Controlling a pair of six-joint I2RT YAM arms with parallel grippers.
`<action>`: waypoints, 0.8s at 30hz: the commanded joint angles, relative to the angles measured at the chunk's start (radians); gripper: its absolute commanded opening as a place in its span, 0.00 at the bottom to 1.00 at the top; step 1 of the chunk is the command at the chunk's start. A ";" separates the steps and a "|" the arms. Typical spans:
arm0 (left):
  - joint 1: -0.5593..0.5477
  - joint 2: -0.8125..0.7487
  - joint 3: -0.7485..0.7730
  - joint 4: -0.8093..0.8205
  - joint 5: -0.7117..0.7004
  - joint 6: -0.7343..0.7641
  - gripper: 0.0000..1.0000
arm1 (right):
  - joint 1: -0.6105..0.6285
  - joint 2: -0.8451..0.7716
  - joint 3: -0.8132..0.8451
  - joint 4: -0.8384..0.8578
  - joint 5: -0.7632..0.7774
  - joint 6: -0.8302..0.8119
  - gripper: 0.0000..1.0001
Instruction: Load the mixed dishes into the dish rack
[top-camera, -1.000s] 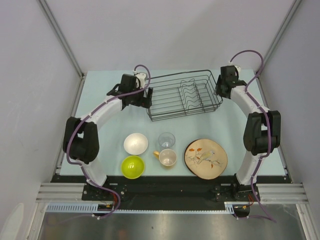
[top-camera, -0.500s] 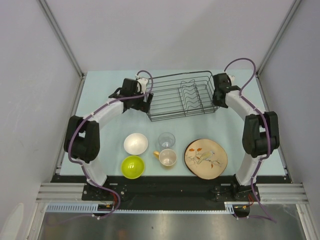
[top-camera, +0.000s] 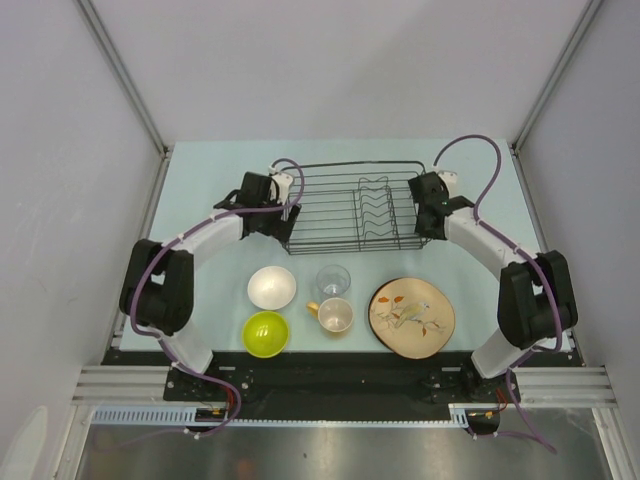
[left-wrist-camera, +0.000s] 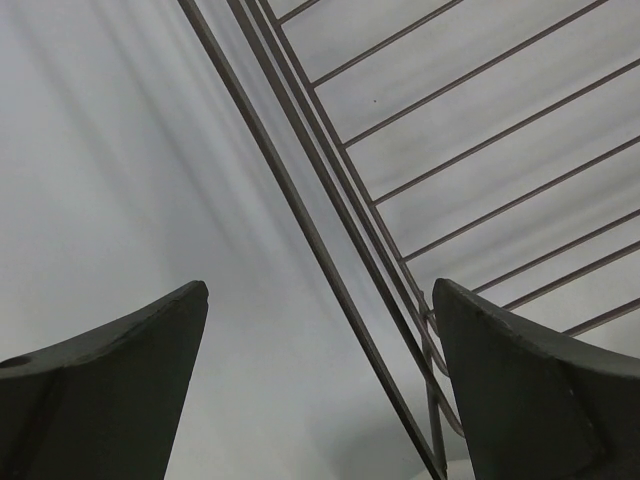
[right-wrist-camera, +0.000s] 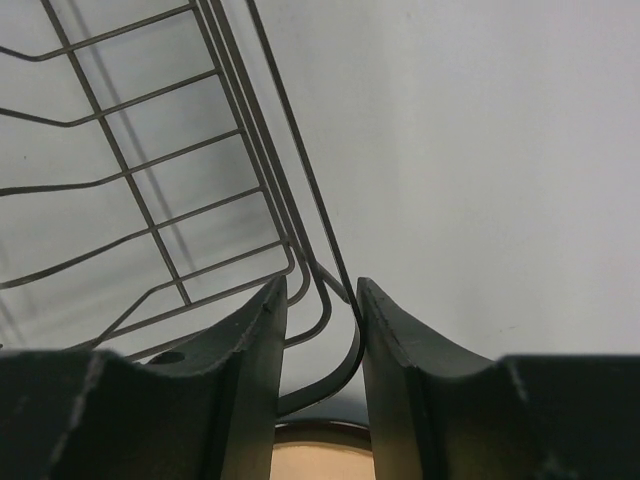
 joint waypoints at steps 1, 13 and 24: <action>-0.002 -0.049 0.006 0.024 -0.018 0.025 1.00 | 0.031 -0.069 -0.047 -0.036 0.033 0.028 0.39; -0.002 0.029 0.176 -0.002 -0.022 -0.001 0.99 | 0.074 -0.178 -0.063 -0.058 0.079 0.036 0.67; -0.002 -0.185 0.265 -0.146 0.015 -0.004 1.00 | 0.350 -0.361 -0.050 -0.065 -0.131 0.099 0.63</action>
